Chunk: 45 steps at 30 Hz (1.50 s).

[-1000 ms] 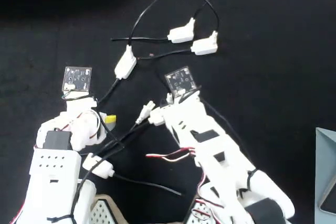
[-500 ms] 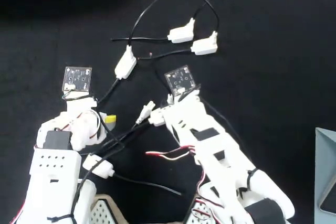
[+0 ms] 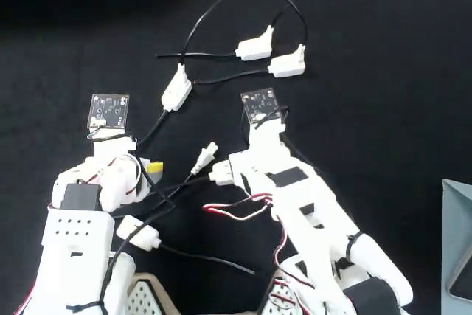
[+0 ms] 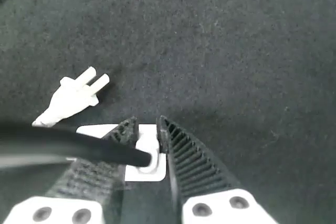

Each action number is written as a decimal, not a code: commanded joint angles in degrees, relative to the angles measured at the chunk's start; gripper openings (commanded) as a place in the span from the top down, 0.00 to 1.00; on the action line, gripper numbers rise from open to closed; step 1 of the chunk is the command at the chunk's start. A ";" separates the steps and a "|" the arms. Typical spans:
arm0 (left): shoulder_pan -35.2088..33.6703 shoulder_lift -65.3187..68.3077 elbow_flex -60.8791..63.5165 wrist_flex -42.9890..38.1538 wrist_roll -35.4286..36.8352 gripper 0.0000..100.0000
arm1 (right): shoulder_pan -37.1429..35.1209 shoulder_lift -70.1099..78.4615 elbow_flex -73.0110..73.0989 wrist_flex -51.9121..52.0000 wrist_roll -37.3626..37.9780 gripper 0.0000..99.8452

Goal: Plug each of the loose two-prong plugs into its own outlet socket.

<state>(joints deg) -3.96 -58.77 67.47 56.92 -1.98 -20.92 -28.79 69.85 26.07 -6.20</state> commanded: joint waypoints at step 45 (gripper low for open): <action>23.87 5.98 -18.07 9.67 -13.10 0.73 | 21.98 -42.07 -18.24 45.01 8.79 0.99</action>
<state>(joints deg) 17.49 -56.22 53.41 66.68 -14.64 -2.55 -72.75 54.29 71.87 1.45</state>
